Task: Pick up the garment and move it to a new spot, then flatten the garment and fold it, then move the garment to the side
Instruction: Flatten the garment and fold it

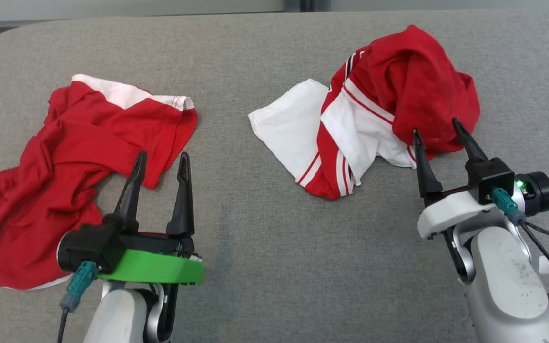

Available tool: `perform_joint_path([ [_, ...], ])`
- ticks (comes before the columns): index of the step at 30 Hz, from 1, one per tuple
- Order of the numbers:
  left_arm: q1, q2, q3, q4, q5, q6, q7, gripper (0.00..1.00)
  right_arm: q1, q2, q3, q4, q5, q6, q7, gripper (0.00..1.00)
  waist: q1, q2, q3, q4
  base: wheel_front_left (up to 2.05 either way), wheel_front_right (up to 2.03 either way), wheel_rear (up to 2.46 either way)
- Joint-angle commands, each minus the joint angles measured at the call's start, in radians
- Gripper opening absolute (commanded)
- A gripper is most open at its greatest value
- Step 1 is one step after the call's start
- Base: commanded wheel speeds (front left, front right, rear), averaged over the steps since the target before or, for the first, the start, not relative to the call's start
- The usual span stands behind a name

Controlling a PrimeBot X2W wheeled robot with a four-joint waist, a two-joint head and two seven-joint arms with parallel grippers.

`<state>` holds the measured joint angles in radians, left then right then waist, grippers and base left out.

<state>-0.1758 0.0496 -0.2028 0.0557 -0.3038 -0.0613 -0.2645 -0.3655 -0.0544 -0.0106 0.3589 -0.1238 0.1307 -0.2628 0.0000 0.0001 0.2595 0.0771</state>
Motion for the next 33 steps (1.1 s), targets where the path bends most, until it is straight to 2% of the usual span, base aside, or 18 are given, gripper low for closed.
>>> perform_joint_path([
  [1, -0.019, 0.002, 0.003, -0.006, -0.006, 0.006, 0.0, 1.0, -0.026, -0.009, -0.009, 0.02, -0.012, 0.0, -0.003, 1.0, 0.0, -0.0001, 0.039, 0.042, 0.0, 0.0, 0.0],
  [5, -0.029, 0.002, 0.01, -0.006, -0.011, 0.007, 0.0, 1.0, -0.064, -0.013, -0.029, 0.087, -0.033, 0.0, -0.003, 1.0, 0.0, -0.0001, 0.047, 0.048, 0.0, 0.0, 0.0],
  [6, -0.03, 0.002, 0.012, -0.004, -0.01, 0.007, 0.0, 1.0, -0.073, -0.011, -0.036, 0.105, -0.027, 0.0, -0.003, 0.21, 0.0, -0.0001, 0.047, 0.047, 0.0, 0.0, 0.0],
  [7, -0.029, 0.002, 0.013, -0.003, -0.008, 0.006, 0.0, 1.0, -0.082, -0.011, -0.042, 0.111, -0.023, 0.0, -0.003, 0.0, 0.0, -0.0001, 0.047, 0.046, 0.0, 0.0, 0.0],
  [13, -0.021, 0.002, 0.018, 0.008, -0.007, 0.006, 0.0, 1.0, -0.087, -0.009, -0.034, 0.116, -0.011, 0.0, -0.003, 0.0, 0.0, -0.0001, 0.024, 0.013, 0.0, 0.0, 0.0],
  [18, -0.004, 0.002, 0.022, 0.016, 0.0, -0.001, 0.0, 1.0, -0.055, -0.053, -0.032, 0.087, 0.0, 0.0, -0.003, 0.0, 0.0, -0.0001, -0.005, -0.038, 0.0, 0.0, 0.0],
  [20, -0.002, 0.002, 0.025, 0.017, 0.003, -0.003, 0.0, 1.0, -0.048, -0.096, -0.032, 0.084, 0.0, 0.0, -0.003, 0.0, 0.0, -0.0001, -0.013, -0.059, 0.0, 0.0, 0.0],
  [23, -0.005, 0.002, 0.025, 0.021, 0.008, -0.006, 0.0, 1.0, -0.046, -0.194, -0.057, 0.097, -0.002, 0.0, -0.003, 0.0, 0.0, -0.0001, -0.019, -0.086, 0.0, 0.0, 0.0],
  [28, -0.014, 0.002, 0.019, 0.02, 0.0, -0.002, 0.0, 1.0, -0.074, -0.335, -0.117, 0.167, 0.017, 0.0, 0.013, 0.0, 0.0, -0.0001, -0.017, -0.106, 0.0, 0.0, 0.0],
  [32, -0.009, 0.002, 0.012, 0.024, -0.003, -0.004, 0.0, 1.0, -0.101, -0.401, -0.153, 0.242, 0.024, 0.0, 0.044, 0.0, 0.0, -0.0001, -0.011, -0.112, 0.0, 0.0, 0.0],
  [33, -0.007, 0.002, 0.01, 0.026, -0.001, -0.006, 0.0, 1.0, -0.11, -0.416, -0.155, 0.264, 0.013, 0.0, 0.049, 0.89, 0.0, -0.0001, -0.01, -0.112, 0.0, 0.0, 0.0],
])
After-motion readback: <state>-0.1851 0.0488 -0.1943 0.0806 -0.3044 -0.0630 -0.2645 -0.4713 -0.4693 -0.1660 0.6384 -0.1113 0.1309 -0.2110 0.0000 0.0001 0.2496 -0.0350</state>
